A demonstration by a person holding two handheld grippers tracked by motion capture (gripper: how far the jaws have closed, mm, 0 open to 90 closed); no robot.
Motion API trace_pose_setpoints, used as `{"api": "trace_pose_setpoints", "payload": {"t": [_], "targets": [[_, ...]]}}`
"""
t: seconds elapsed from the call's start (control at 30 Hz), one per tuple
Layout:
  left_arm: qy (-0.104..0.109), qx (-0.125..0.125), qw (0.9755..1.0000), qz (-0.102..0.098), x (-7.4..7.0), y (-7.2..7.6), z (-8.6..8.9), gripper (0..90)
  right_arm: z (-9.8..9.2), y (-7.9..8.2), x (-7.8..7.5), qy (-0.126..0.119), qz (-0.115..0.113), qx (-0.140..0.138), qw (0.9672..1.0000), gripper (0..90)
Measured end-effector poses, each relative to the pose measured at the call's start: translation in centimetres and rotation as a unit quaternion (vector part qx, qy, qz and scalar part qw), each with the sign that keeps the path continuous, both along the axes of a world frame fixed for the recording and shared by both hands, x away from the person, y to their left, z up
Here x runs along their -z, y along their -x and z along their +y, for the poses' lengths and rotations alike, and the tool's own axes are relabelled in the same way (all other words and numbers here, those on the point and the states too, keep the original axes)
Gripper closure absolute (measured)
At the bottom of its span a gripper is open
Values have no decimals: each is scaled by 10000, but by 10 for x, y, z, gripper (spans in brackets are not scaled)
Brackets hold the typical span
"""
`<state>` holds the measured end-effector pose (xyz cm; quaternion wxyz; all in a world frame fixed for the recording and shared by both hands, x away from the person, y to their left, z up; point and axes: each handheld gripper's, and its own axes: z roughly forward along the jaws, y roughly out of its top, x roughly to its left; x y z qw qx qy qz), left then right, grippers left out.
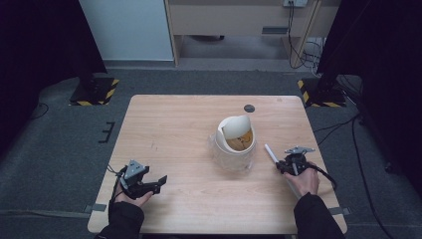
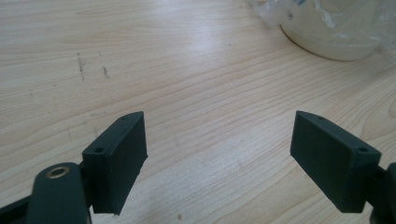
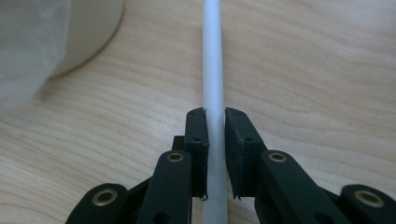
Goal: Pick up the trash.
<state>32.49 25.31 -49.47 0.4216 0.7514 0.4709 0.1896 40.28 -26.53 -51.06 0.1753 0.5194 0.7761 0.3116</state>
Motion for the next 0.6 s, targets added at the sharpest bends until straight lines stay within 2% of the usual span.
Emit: {"api": "trace_pose_setpoints", "payload": {"t": [0.03, 0.07, 0.1, 0.13, 0.2, 0.23, 0.27, 0.3, 0.33, 0.53, 0.6], "targets": [[3, 1, 10000, -16, 0, 0, 0, 180, -3, 1, -6, -161, -170, 12, 9997, 798], [11, 5, 10000, -25, -1, 0, 0, 180, -3, 1, -6, -161, -170, 12, 9997, 798], [10, 9, 10000, -40, -1, 0, 0, 181, -7, 2, -12, -335, -401, 23, 9986, 798], [19, 12, 10000, -53, -1, 0, 0, 181, -7, 2, -12, -335, -401, 23, 9986, 798], [34, 27, 10000, -78, -2, 0, -1, 181, -10, 4, -20, -506, -633, 39, 9967, 799], [46, 36, 9999, -91, -2, 1, -1, 181, -13, 6, -28, -700, -864, 83, 9938, 799], [59, 44, 9999, -100, -2, 1, -1, 181, -15, 7, -32, -810, -981, 111, 9918, 799], [46, 40, 9999, -119, -3, 1, -1, 181, -15, 7, -32, -810, -981, 111, 9918, 799], [73, 66, 9999, -127, -3, 1, -2, 181, -16, 8, -36, -908, -1080, 136, 9899, 799], [127, 126, 9996, -235, -7, 4, -5, 181, -21, 14, -60, -1361, -1743, 76, 9752, 800], [127, 142, 9995, -252, -7, 4, -6, 181, -21, 15, -65, -1435, -1862, 43, 9720, 800]]}}
